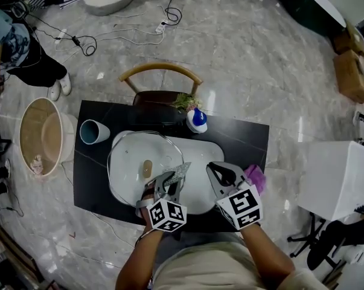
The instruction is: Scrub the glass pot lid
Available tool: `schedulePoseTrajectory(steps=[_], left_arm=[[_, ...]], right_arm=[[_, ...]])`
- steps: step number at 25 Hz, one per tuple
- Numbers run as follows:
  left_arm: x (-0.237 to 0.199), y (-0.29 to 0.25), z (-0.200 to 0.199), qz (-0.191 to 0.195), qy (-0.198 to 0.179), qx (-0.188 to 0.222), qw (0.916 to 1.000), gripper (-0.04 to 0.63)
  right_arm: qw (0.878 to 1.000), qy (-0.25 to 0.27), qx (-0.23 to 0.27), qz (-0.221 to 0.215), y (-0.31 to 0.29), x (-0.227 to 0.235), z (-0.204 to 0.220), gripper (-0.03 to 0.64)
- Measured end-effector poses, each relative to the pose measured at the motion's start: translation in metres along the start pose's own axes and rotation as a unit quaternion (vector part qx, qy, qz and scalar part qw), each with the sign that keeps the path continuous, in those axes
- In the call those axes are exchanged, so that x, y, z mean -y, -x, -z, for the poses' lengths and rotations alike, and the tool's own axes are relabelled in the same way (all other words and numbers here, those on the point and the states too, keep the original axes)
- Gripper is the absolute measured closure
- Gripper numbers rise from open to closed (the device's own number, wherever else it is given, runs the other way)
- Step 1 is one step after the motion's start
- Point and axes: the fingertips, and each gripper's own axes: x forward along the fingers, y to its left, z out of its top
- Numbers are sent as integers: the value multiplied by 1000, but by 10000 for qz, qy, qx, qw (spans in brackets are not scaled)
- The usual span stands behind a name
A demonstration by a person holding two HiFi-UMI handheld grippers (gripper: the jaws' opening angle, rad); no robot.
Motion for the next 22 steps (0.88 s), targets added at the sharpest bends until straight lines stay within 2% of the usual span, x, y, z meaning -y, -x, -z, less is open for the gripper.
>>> schedulePoseTrajectory(steps=[9, 13, 18, 22], left_arm=[[-2, 1, 5, -28, 60, 6, 10000, 509], [-13, 10, 19, -157, 167, -76, 9997, 509], [-55, 37, 69, -659, 499, -389, 9958, 509], [-104, 72, 121, -1290, 670, -848, 9857, 509]], right_arm=[[10000, 23, 0, -17, -4, -2, 0, 589], [10000, 31, -7, -39, -5, -4, -1, 589], [10000, 30, -9, -49, -5, -5, -2, 589], [10000, 27, -13, -22, -4, -1, -1, 589]])
